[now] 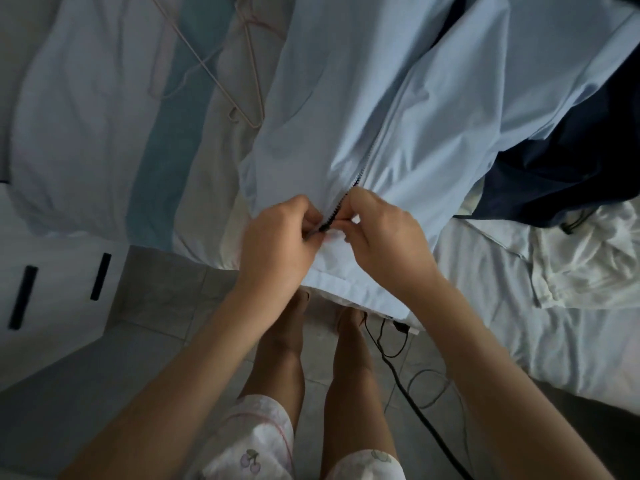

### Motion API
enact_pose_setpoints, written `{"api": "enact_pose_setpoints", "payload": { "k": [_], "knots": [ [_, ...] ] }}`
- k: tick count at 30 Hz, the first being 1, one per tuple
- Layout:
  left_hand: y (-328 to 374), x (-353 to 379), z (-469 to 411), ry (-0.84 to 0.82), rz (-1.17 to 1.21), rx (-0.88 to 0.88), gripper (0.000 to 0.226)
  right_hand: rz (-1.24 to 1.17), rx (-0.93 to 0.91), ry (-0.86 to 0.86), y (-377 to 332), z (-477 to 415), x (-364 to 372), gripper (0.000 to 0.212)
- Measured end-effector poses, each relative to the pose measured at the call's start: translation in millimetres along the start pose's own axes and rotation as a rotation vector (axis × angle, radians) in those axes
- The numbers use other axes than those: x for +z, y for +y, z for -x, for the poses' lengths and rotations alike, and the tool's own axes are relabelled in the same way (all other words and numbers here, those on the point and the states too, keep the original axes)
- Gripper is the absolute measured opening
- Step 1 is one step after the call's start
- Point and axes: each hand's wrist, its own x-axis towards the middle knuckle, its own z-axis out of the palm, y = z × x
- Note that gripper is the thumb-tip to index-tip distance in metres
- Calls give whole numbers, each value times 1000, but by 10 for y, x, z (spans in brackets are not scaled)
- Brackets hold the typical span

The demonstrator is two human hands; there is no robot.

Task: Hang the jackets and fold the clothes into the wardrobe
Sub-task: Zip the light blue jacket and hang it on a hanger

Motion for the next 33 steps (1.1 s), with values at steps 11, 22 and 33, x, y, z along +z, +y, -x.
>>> {"api": "enact_pose_setpoints", "payload": {
  "k": [11, 22, 33],
  "knots": [
    [-205, -206, 291, -215, 67, -68, 23, 303, 101, -148, 512, -489, -598, 19],
    [11, 92, -57, -177, -97, 33, 50, 33, 110, -121, 201, -122, -61, 13],
    [2, 160, 23, -248, 30, -48, 17, 227, -118, -63, 186, 178, -55, 16]
  ]
}}
